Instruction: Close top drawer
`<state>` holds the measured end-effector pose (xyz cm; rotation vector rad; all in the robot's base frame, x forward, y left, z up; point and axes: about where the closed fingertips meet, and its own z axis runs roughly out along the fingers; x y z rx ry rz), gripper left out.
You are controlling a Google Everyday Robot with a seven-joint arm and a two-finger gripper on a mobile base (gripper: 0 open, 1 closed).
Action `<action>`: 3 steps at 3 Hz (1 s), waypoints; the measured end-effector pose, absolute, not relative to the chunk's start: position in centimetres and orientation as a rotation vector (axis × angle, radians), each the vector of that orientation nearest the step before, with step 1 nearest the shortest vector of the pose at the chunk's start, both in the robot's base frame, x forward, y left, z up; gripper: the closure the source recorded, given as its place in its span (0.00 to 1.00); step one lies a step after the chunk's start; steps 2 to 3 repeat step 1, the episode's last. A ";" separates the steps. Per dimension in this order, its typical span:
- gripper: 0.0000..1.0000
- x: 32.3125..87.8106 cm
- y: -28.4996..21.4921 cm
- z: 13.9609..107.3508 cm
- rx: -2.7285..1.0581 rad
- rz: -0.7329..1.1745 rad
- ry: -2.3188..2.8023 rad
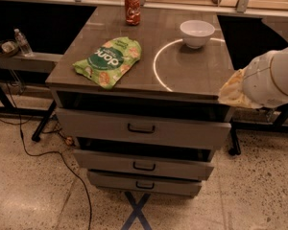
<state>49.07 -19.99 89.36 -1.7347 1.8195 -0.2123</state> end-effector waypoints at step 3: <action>1.00 49.1 -20.0 89.4 -1.734 -0.213 1.819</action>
Offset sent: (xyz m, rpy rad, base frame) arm 0.0000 0.0000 0.0000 0.0000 0.0000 0.0000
